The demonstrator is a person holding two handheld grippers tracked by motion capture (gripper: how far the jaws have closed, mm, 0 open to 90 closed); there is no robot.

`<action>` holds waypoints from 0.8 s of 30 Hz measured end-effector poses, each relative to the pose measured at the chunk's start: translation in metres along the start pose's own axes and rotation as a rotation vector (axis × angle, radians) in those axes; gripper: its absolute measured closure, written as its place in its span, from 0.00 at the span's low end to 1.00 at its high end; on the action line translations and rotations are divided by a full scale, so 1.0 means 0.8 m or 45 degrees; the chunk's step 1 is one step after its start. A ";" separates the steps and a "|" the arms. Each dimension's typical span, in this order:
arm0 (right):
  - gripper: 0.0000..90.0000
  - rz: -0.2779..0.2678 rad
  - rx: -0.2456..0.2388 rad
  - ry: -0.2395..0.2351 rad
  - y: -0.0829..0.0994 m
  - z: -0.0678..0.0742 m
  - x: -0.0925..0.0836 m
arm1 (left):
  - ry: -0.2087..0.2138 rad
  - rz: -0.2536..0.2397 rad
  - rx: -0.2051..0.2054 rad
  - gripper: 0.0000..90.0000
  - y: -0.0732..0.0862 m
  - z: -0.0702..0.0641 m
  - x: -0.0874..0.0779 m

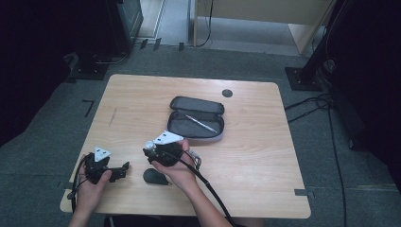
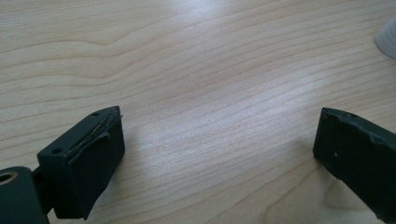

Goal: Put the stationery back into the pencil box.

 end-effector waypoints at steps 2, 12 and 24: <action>0.56 -0.003 -0.006 0.013 0.001 0.000 0.002 | 0.000 0.000 -0.001 0.03 0.000 0.000 0.000; 0.73 -0.009 -0.083 0.086 0.004 -0.001 0.007 | 0.001 0.000 -0.002 0.03 0.000 0.000 0.000; 0.73 -0.050 -0.061 0.104 -0.010 -0.005 -0.006 | -0.001 0.000 -0.001 0.03 0.000 0.000 0.000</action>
Point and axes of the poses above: each handheld gripper's, and its own axes: x roughly forward along the jaws, y roughly out of its underside, z roughly to its left, the point moved 10 cm from there along x, roughly forward along the jaws, and after that the axes turned 10 degrees about -z, right-handed, at the moved point
